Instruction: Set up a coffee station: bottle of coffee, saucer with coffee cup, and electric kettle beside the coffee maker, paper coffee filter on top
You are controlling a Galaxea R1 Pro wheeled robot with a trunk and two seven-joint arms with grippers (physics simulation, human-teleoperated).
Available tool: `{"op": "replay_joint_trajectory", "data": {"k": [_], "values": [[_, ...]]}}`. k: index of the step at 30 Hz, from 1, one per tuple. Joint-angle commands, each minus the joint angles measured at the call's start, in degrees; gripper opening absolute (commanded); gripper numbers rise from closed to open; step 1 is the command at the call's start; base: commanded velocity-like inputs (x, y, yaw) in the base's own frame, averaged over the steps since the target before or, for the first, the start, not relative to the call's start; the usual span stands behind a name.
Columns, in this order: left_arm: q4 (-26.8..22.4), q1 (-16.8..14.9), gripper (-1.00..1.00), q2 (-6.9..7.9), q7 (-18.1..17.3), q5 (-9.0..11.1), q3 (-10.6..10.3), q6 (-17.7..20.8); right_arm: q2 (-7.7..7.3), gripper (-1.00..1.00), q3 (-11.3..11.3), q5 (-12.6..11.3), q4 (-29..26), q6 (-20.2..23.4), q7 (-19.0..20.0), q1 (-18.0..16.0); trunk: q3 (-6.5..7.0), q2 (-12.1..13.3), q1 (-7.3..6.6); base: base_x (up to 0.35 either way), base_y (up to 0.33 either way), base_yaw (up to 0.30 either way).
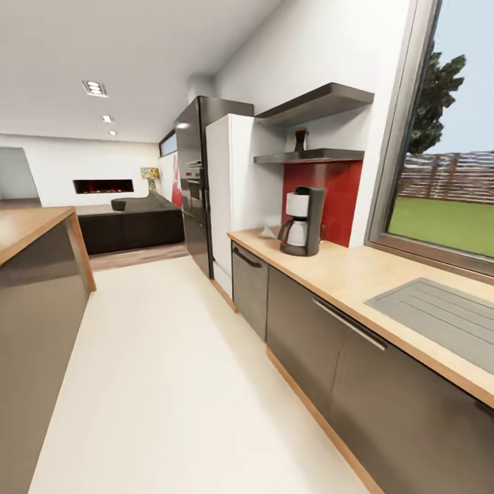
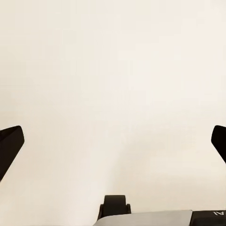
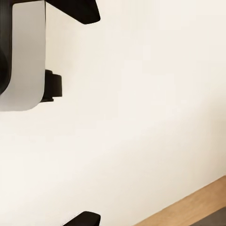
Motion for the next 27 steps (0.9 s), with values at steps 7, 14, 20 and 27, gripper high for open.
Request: {"op": "replay_joint_trajectory", "data": {"k": [7,14,20,27], "values": [[-0.1,0.0,1.0,0.02,0.0,-0.1,-0.1,-0.1,0.18,1.0,0.1,-0.1,0.0,-0.2,0.0,0.0,-0.05,0.0,0.04,0.32,0.139,0.272],[-0.1,0.0,1.0,0.02,0.0,0.0,0.0,-0.1,0.34,1.0,0.1,-0.1,0.0,-0.2,0.0,0.0,-0.05,0.0,0.04,0.307,0.199,0.272],[-0.1,0.0,1.0,0.0,0.0,0.0,0.0,-0.1,0.29,1.0,0.1,-0.1,0.0,0.0,0.2,0.0,-0.05,0.0,0.04,0.301,0.219,0.162],[-0.1,0.0,1.0,0.01,0.0,0.0,0.0,-0.1,0.22,1.0,0.0,-0.1,0.0,0.0,0.3,0.0,-0.05,0.0,0.04,0.3,0.22,0.015]]}}
